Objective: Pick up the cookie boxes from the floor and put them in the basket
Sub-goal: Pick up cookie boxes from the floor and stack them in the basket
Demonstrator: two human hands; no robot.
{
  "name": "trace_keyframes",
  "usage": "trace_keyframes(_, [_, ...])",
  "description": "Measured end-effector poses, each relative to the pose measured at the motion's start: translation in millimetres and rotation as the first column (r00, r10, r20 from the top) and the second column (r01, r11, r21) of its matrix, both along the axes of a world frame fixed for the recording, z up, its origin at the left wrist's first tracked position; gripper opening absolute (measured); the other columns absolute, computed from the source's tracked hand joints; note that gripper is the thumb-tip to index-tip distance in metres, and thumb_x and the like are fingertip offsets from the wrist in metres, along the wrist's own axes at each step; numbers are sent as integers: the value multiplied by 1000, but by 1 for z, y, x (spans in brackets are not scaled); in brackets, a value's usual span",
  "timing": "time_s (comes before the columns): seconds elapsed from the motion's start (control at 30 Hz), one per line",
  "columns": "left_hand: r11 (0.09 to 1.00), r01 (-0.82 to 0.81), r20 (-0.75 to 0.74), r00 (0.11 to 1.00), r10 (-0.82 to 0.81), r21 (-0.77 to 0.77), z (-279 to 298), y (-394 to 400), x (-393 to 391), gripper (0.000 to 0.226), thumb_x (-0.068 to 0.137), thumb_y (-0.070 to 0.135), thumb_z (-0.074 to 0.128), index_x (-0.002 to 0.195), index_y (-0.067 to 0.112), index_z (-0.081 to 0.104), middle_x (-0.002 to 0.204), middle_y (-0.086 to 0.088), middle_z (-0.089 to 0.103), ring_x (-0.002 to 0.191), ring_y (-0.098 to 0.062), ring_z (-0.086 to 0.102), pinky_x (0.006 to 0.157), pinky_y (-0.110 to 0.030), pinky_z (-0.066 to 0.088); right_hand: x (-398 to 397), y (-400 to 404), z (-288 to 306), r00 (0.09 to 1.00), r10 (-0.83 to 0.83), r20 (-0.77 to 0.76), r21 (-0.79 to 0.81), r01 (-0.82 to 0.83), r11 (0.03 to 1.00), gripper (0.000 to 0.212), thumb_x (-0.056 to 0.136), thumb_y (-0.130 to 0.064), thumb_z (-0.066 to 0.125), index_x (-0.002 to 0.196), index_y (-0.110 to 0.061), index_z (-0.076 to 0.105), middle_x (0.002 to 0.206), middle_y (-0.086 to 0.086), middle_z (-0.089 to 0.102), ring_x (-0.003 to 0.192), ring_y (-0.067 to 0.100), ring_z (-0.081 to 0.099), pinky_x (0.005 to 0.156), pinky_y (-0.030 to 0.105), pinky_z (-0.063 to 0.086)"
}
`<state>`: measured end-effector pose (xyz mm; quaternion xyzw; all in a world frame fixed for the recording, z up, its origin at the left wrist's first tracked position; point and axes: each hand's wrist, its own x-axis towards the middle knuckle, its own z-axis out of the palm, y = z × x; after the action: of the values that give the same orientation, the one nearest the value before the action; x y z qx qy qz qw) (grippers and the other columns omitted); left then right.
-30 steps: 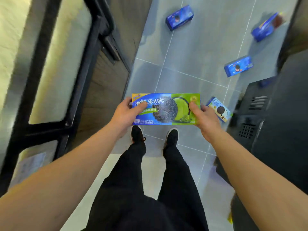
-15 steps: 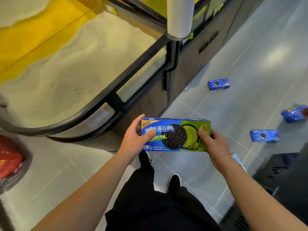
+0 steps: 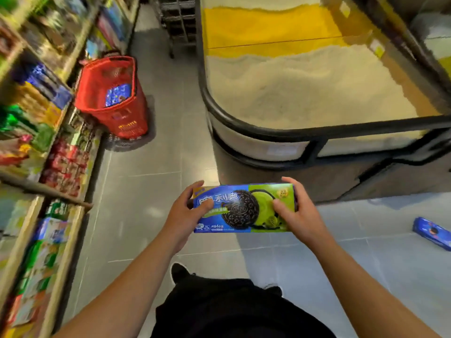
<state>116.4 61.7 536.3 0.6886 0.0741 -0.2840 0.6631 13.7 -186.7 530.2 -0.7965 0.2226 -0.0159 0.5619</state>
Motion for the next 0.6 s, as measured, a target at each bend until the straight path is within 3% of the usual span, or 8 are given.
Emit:
trace_keyframes(0.17, [985,-170,18,985,170,-2,-5,119,34,49,83,12,73,123,36,57,110,-7,70,91,-29,71,81,-48,58,84,101,-4,987,161,-1,-46,-161,986,54,83,-30,75,130,-40,51,110,-9,66,96,6,64,85,22,49])
trace_keyframes(0.33, [960,-280,55,958,280,-2,-8,221,87,48,83,12,73,122,34,57,109,-5,71,89,-25,72,78,-43,59,168,197,-14,962,274,4,-25,-274,961,50,81,-36,76,123,-46,51,107,-8,68,94,8,66,91,35,54])
trace_keyframes(0.43, [950,-312,43,949,312,-4,-4,268,119,48,83,14,72,125,33,56,107,-8,71,89,-27,72,76,-44,59,216,241,-10,942,334,-18,-35,-334,942,58,69,-57,69,123,-51,49,110,-4,67,94,13,68,89,40,56])
trace_keyframes(0.6, [924,-382,15,924,382,-4,-3,320,176,46,85,14,71,123,33,56,106,-12,71,94,-32,70,81,-49,58,293,294,-7,922,385,-38,36,-383,923,57,71,-50,69,125,-49,50,110,-2,68,88,17,70,82,44,59])
